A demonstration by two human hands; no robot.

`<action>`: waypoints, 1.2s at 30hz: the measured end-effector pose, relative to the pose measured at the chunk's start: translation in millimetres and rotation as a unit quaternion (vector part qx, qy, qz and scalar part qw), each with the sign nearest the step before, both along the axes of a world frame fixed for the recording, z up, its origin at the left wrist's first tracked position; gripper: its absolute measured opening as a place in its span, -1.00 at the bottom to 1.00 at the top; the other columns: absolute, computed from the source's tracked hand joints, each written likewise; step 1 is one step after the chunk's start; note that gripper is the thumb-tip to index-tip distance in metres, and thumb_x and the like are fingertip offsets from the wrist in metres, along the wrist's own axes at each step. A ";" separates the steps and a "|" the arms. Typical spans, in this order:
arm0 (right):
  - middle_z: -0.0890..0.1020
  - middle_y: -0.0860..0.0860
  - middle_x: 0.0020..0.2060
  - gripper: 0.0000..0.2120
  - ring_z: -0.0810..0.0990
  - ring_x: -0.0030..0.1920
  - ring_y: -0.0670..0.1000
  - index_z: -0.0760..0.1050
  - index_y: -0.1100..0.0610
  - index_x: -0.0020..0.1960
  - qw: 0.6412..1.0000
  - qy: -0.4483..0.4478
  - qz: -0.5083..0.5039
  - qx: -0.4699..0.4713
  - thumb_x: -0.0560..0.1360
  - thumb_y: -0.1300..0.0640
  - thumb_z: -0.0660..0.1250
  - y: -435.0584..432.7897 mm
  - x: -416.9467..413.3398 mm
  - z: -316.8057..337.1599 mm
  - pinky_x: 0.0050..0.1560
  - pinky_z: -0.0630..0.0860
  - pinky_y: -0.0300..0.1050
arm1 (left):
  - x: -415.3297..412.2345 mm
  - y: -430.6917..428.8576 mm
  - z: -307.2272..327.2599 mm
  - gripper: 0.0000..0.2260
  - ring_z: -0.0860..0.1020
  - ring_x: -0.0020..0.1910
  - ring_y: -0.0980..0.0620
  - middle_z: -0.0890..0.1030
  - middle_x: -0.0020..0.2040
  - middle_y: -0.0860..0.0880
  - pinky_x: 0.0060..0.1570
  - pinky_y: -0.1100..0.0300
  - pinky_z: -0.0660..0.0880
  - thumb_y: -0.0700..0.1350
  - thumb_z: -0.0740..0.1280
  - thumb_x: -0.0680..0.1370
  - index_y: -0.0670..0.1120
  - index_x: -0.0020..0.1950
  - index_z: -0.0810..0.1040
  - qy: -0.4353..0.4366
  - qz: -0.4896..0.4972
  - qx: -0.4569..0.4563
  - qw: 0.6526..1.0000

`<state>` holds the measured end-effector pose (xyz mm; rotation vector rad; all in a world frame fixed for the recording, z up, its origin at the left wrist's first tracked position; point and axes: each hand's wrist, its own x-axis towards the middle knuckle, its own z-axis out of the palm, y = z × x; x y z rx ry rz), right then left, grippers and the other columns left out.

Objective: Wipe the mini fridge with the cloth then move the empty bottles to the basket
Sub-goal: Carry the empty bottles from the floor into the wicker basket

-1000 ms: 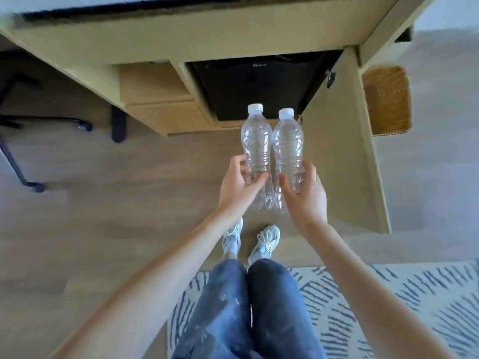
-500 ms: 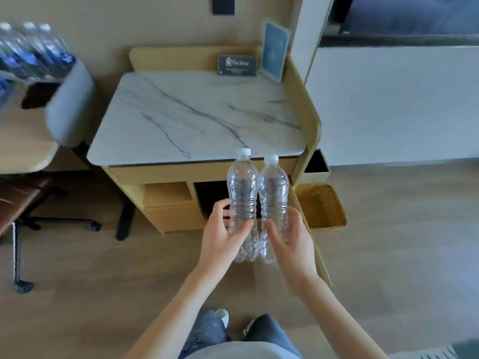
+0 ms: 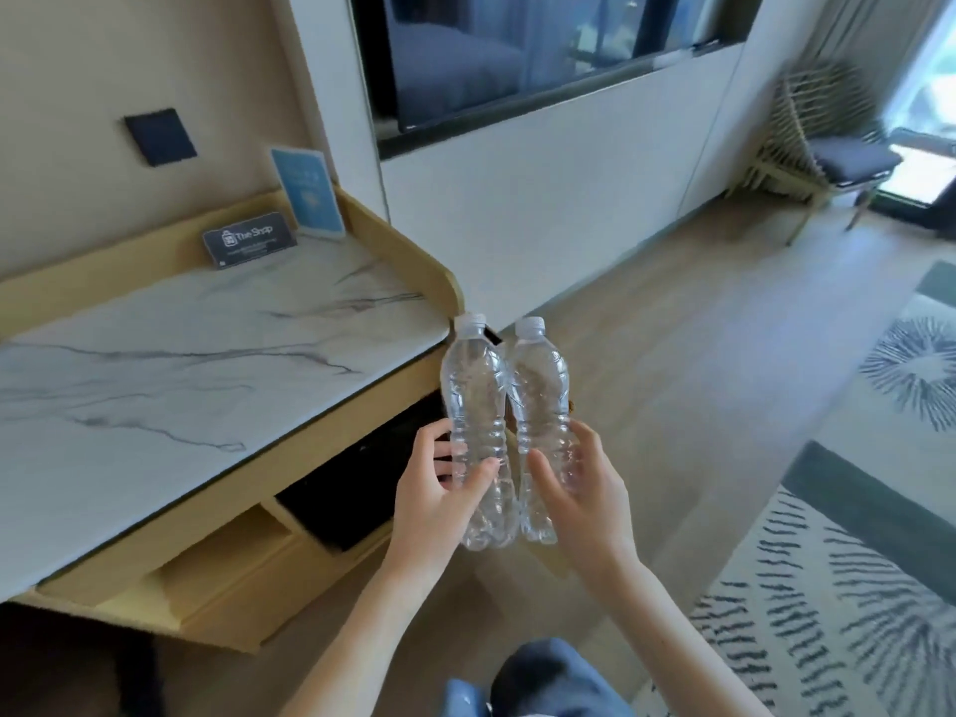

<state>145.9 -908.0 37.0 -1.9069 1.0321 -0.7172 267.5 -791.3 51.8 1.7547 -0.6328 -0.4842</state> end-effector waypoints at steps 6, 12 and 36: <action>0.66 -0.06 0.02 -0.41 0.62 -0.07 -0.11 0.31 -0.15 0.39 0.991 0.005 -0.134 -0.012 0.44 -0.36 0.27 -12.0 -66.1 -11.9 -0.08 0.53 -0.26 | -29.7 -38.2 -6.2 -0.60 0.50 0.00 0.38 0.55 0.11 0.18 -0.14 0.44 0.47 0.10 0.48 0.47 0.35 0.18 0.37 0.025 -0.116 0.009 0.993; 0.67 -0.02 -0.02 -0.37 0.63 -0.06 -0.07 0.33 -0.02 0.44 0.966 0.029 -0.258 -0.020 0.49 -0.31 0.30 -43.2 -150.0 -13.1 -0.03 0.60 -0.10 | -88.5 -108.6 -8.1 -0.55 0.52 0.02 0.32 0.53 0.12 0.18 -0.20 0.45 0.45 0.08 0.47 0.47 0.21 0.30 0.38 0.020 -0.225 0.031 0.974; 0.64 0.00 0.12 -0.26 0.62 0.08 -0.03 0.29 0.03 0.50 0.959 0.089 -0.270 0.006 0.48 -0.40 0.20 -328.5 -426.5 -17.1 0.08 0.62 0.02 | -362.3 -411.0 -16.8 -0.55 0.52 -0.02 0.37 0.56 0.09 0.19 -0.18 0.43 0.44 0.13 0.47 0.45 0.24 0.27 0.37 0.039 -0.264 0.095 0.959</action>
